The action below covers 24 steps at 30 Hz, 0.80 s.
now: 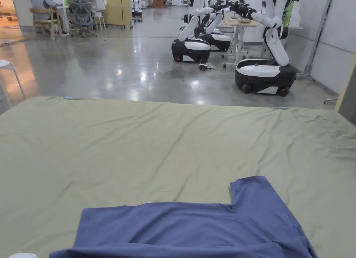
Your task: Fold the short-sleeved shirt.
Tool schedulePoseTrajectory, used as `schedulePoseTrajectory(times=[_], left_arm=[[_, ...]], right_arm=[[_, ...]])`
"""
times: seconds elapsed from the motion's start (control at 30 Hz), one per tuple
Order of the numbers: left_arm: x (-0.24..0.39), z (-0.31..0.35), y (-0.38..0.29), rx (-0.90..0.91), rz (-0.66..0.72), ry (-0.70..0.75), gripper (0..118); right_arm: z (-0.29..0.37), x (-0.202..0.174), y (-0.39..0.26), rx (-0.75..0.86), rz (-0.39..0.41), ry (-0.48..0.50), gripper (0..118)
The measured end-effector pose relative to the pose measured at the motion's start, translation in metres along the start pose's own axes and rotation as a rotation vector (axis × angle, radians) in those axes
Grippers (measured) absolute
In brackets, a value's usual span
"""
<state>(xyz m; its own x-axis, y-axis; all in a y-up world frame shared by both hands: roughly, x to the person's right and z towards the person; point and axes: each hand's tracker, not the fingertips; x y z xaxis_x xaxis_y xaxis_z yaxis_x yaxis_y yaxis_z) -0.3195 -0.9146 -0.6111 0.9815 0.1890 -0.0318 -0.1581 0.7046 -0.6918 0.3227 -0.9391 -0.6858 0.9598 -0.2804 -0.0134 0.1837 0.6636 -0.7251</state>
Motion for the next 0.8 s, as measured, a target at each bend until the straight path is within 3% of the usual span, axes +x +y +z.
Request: schedulePoseTrajectory(times=[0.03, 0.07, 0.1, 0.13, 0.17, 0.23, 0.3, 0.43, 0.5, 0.53, 0.57, 0.6, 0.63, 0.67, 0.7, 0.73, 0.77, 0.8], left_arm=[[-0.002, -0.005, -0.005, 0.000, 0.022, -0.006, 15], [-0.005, -0.008, -0.009, 0.011, 0.036, -0.021, 33], [-0.008, -0.009, -0.013, 0.047, 0.051, -0.029, 62], [-0.011, -0.004, -0.016, 0.093, 0.089, -0.037, 101], [-0.016, 0.003, -0.019, 0.136, 0.135, -0.078, 117], [-0.022, 0.036, -0.020, 0.234, 0.228, -0.218, 115], [-0.026, 0.071, -0.011, 0.351, 0.293, -0.092, 118], [-0.006, 0.117, 0.015, 0.495, 0.142, 0.044, 118], [0.005, 0.116, 0.037, 0.414, 0.044, 0.071, 118], [0.010, 0.111, 0.049, 0.341, 0.026, 0.079, 115], [0.014, 0.104, 0.055, 0.307, 0.015, 0.051, 97], [0.022, 0.094, 0.057, 0.367, 0.007, 0.073, 43], [0.030, 0.086, 0.060, 0.440, -0.023, 0.187, 0], [0.032, 0.076, 0.066, 0.423, -0.087, 0.203, 0], [0.020, 0.053, 0.067, 0.359, -0.112, 0.126, 0], [0.016, 0.039, 0.075, 0.307, -0.089, 0.052, 0], [0.013, 0.025, 0.082, 0.278, -0.064, 0.020, 0], [0.009, 0.008, 0.089, 0.252, -0.063, 0.010, 0]], right_arm=[[-0.004, 0.002, -0.003, 0.002, -0.011, -0.004, 24], [-0.005, 0.002, -0.003, 0.008, -0.019, -0.008, 59], [-0.008, 0.006, -0.002, 0.019, -0.029, -0.021, 106], [-0.007, 0.009, -0.001, 0.030, -0.041, -0.030, 115], [0.004, 0.011, -0.002, 0.098, -0.048, 0.031, 110], [0.034, 0.003, 0.007, 0.209, -0.058, 0.034, 112], [0.070, -0.012, 0.014, 0.331, 0.012, 0.026, 118], [0.134, -0.068, 0.036, 0.542, 0.216, 0.034, 118], [0.133, -0.081, 0.047, 0.576, 0.231, 0.019, 118], [0.131, -0.090, 0.048, 0.609, 0.248, 0.012, 114], [0.130, -0.097, 0.048, 0.643, 0.266, 0.006, 102], [0.126, -0.107, 0.048, 0.678, 0.297, -0.029, 66], [0.113, -0.114, 0.052, 0.656, 0.337, -0.070, 0], [0.109, -0.122, 0.059, 0.656, 0.361, -0.059, 0], [0.107, -0.124, 0.065, 0.629, 0.331, -0.040, 0], [0.105, -0.127, 0.071, 0.585, 0.293, 0.042, 0], [0.094, -0.122, 0.066, 0.581, 0.252, 0.076, 0], [0.091, -0.122, 0.068, 0.587, 0.260, 0.079, 0]])
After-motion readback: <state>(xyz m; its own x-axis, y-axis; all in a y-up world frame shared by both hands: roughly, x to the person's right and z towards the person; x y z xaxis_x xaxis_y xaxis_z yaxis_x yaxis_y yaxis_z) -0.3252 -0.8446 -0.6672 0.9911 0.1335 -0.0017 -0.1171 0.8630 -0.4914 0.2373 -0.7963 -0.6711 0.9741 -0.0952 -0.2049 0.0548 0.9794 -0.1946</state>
